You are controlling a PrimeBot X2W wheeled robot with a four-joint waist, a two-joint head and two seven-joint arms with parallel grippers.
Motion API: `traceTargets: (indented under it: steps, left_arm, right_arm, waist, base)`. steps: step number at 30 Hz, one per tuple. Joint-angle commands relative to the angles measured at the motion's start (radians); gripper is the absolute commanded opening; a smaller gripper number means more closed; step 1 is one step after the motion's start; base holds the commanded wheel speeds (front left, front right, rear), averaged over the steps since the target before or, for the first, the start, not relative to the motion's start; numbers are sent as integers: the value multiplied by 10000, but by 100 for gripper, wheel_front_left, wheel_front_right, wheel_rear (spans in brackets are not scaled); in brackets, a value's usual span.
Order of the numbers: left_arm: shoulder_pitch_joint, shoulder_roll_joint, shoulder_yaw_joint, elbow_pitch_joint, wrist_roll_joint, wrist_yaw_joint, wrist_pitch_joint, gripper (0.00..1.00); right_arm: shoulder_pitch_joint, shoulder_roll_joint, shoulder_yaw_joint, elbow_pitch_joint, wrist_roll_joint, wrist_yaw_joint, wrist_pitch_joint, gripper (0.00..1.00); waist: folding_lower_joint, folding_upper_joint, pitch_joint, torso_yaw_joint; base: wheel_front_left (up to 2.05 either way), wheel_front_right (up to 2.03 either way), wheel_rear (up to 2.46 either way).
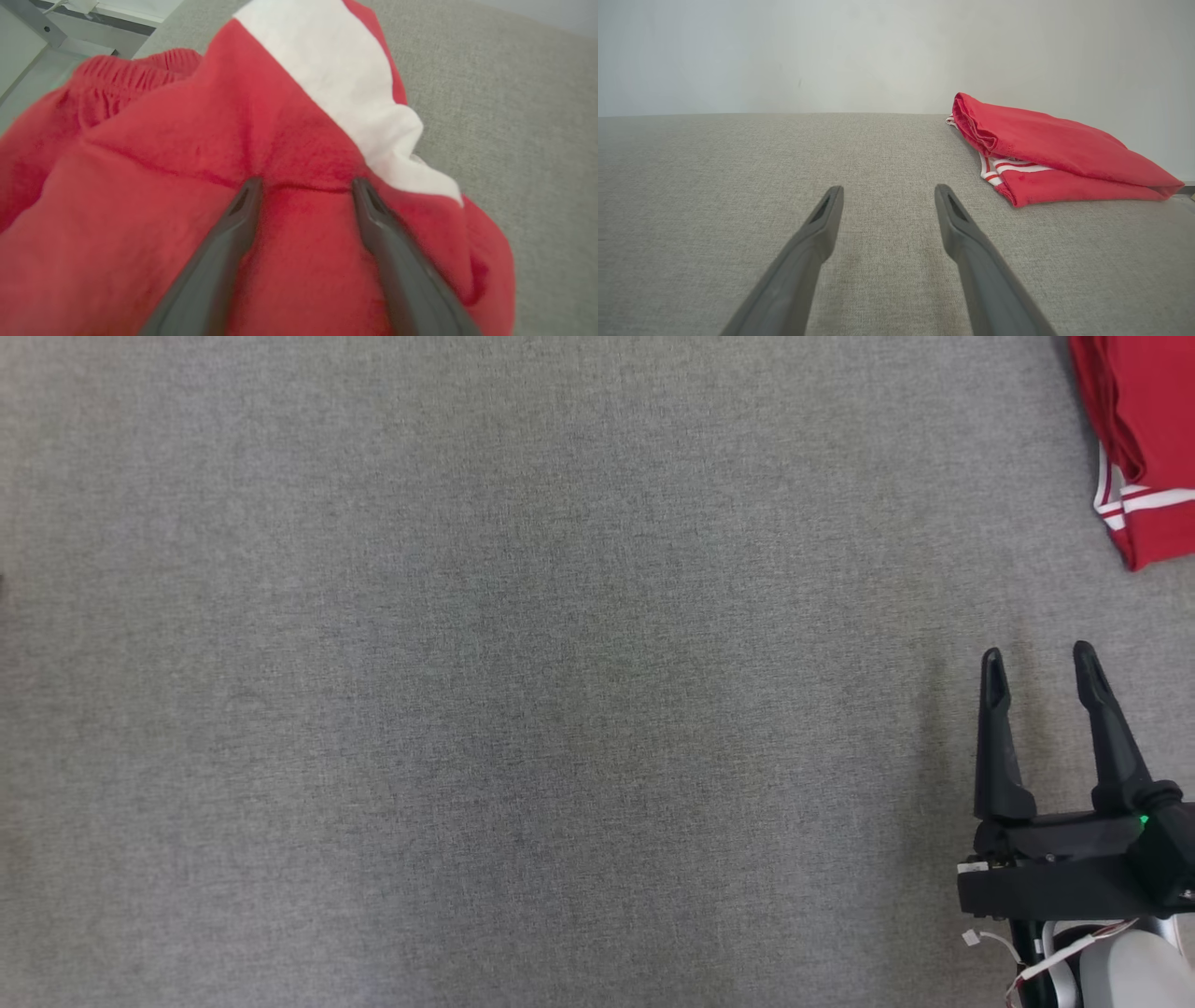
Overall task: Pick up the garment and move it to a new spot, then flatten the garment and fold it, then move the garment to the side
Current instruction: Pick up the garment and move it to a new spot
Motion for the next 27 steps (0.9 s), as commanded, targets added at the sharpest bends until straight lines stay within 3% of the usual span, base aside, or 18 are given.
traceTargets:
  steps: [1, 2, 3, 5, 18, 27]
  left_arm:
    - [126, 3, -74, 447, 2, -18, 292, 100]
    - [128, -15, -124, 596, 5, -46, 345, 100]
    - [124, -13, -155, 713, -5, -42, 346, 80]
    - [74, -17, -212, 895, -3, -58, 225, 0]
    - [-502, 99, -724, 705, 202, -248, -1939, 0]
    - [-1441, -131, -1613, -610, 464, -322, -2916, 0]
  right_arm:
    - [34, 6, 61, -58, -39, -30, 28, 100]
    - [32, 6, 78, -65, -45, -30, 36, 100]
    - [40, 11, 107, -68, -49, -30, 61, 100]
    - [85, -8, 129, -77, -52, -30, 100, 100]
    - [122, 20, 307, 529, 232, -30, -50, 100]
    - [158, 159, 539, 1437, 533, -30, -338, 100]
  waist:
    - [-2, -2, -91, 44]
    - [-2, -2, -130, 66]
    - [-2, -2, -169, 81]
    - [-2, -2, -240, 123]
    - [-2, -2, -1182, 379]
    - [-2, -2, -2190, 201]
  base:
    - [0, 0, 0]
    - [0, 0, 0]
    - [0, 0, 0]
    - [0, 0, 0]
    - [0, 0, 0]
    - [0, 0, 0]
